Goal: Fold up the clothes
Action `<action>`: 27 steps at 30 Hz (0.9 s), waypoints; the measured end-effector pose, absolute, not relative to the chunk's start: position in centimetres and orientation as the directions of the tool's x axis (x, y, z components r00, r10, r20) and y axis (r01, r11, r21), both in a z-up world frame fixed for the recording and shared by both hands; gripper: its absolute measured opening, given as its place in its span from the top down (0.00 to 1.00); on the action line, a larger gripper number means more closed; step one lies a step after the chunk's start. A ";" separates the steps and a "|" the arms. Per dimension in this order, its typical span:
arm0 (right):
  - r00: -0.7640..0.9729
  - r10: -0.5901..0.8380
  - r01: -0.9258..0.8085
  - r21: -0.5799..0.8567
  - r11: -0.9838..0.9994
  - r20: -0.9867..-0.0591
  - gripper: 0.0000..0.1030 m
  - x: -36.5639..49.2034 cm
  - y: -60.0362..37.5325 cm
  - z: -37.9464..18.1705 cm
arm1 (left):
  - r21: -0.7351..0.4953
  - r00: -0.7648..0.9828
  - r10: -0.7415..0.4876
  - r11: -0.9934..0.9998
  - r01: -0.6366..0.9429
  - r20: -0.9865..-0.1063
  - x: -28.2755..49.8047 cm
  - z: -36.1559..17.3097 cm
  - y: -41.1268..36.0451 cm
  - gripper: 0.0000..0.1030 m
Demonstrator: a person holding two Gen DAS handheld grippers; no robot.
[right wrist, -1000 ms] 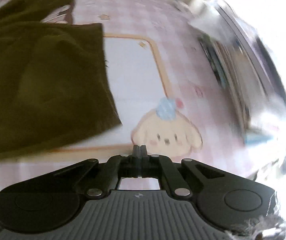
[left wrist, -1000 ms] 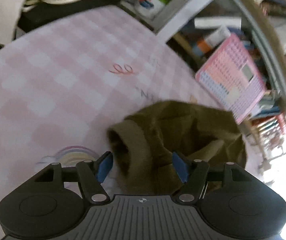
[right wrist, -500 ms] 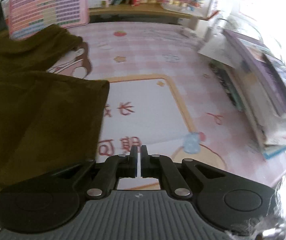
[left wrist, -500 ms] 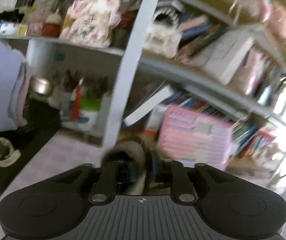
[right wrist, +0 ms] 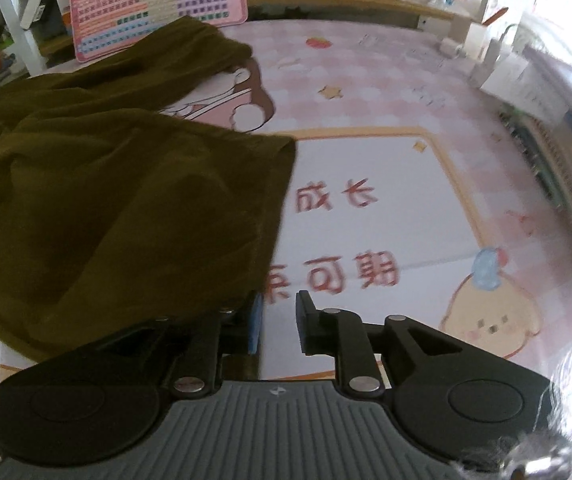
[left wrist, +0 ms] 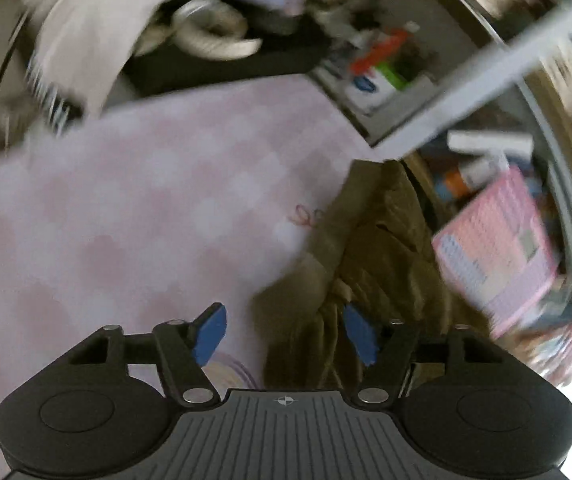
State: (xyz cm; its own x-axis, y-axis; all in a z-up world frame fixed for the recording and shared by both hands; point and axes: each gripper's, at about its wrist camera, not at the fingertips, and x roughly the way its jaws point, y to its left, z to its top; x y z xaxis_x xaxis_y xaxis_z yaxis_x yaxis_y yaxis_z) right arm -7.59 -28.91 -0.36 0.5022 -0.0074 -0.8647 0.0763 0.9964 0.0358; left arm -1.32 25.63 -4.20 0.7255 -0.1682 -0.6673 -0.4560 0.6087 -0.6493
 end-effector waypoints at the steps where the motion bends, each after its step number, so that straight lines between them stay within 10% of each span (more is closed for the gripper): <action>1: 0.500 -0.008 0.072 0.033 0.997 -0.866 0.83 -7.6 -28.6 -0.5 | -0.680 0.732 -0.181 0.562 -0.471 -0.657 -1.5 -4.8 25.7 0.29; 3: 0.499 -0.015 0.069 0.022 0.997 -0.866 0.83 -7.7 -28.3 -0.7 | -0.707 0.733 -0.198 0.510 -0.489 -0.650 -0.9 -5.7 25.4 0.34; 5: 0.500 -0.020 0.071 0.018 0.997 -0.866 0.83 -7.8 -28.2 -0.8 | -0.738 0.757 -0.201 0.474 -0.480 -0.622 -0.3 -5.9 25.1 0.71; 8: 0.500 -0.025 0.065 0.008 0.998 -0.866 0.83 -8.0 -28.0 -0.9 | -0.715 0.802 -0.150 0.568 -0.409 -0.578 -0.1 -3.4 23.7 0.91; 13: 0.497 -0.035 0.051 -0.012 0.999 -0.867 0.87 -8.1 -27.4 -0.8 | -0.432 0.904 -0.071 0.892 -0.131 -0.422 -4.1 4.3 19.8 0.89; 18: 0.511 -0.006 0.047 0.021 0.999 -0.860 0.87 -8.4 -26.7 -1.1 | -0.499 0.693 -0.030 0.716 -0.488 -0.720 -5.5 -3.1 26.1 0.86; 25: 0.511 -0.016 0.073 0.024 0.997 -0.859 0.86 -8.5 -26.4 -1.1 | -0.660 0.759 -0.129 0.599 -0.453 -0.638 -6.9 -4.0 27.4 0.49; 27: 0.511 -0.018 0.074 0.023 0.997 -0.860 0.86 -8.5 -26.3 -1.1 | -0.680 0.765 -0.132 0.569 -0.462 -0.631 -6.5 -4.3 27.6 0.53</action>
